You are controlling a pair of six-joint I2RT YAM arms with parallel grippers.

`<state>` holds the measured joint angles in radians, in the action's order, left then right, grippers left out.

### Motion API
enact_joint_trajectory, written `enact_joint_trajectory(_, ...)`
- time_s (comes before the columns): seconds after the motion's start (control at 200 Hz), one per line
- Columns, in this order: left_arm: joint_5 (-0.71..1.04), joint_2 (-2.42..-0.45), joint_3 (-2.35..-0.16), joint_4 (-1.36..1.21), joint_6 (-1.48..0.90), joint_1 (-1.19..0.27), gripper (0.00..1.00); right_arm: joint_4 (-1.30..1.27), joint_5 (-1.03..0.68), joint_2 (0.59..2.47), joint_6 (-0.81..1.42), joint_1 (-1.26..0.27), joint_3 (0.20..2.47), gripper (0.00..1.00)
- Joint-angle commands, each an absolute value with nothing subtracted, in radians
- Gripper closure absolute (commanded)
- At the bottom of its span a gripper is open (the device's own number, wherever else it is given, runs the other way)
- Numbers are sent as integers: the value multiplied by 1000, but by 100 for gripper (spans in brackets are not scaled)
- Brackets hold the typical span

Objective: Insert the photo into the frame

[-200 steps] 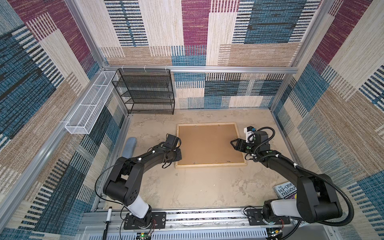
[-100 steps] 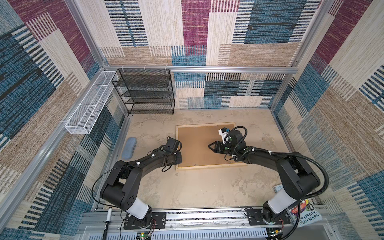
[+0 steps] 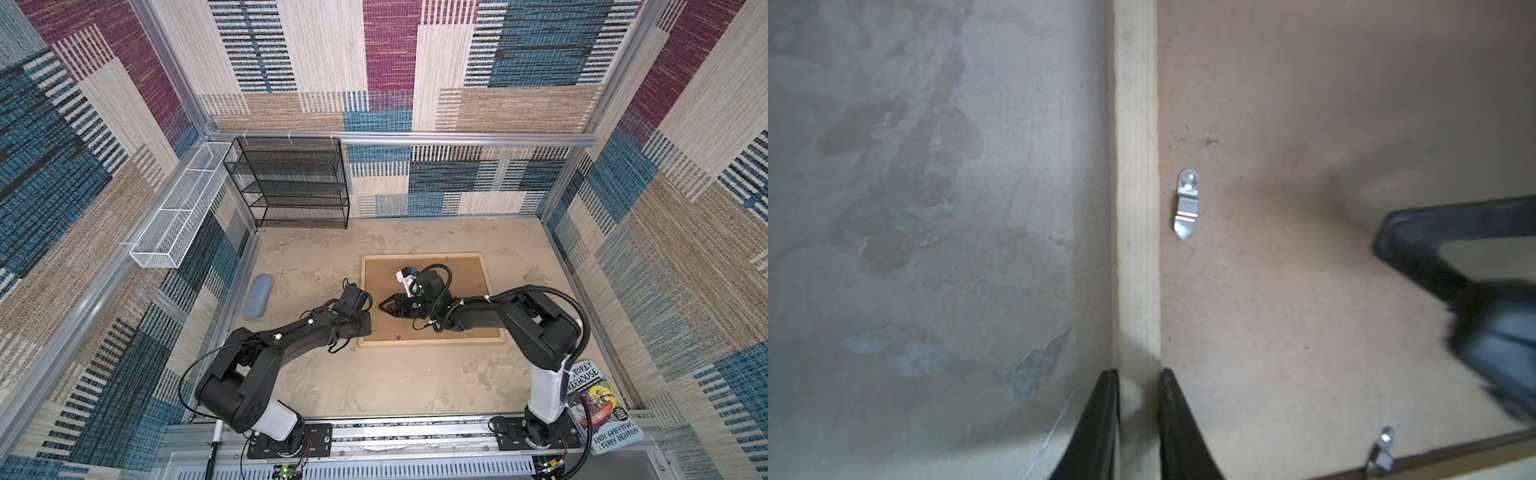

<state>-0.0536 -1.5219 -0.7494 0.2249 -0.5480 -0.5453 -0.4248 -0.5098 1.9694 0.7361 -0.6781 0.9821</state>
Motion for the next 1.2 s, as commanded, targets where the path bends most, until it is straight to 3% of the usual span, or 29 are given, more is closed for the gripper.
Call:
enact_joint_trajectory(0.0, -27, -1530, -753, 302, -551, -548, 79, -500, -561, 2028, 786, -695, 1026, 59)
enact_joint_trajectory(0.386, -17, -1528, -750, 301, -555, -548, 79, -496, -567, 2140, 801, -719, 1122, 75)
enact_joint_trajectory(1.037, 6, -1526, -760, 291, -541, -560, 79, -626, -573, 2221, 922, -722, 1144, 77)
enact_joint_trajectory(1.192, -47, -1499, -768, 327, -551, -558, 69, -607, -548, 2173, 891, -722, 1119, 79)
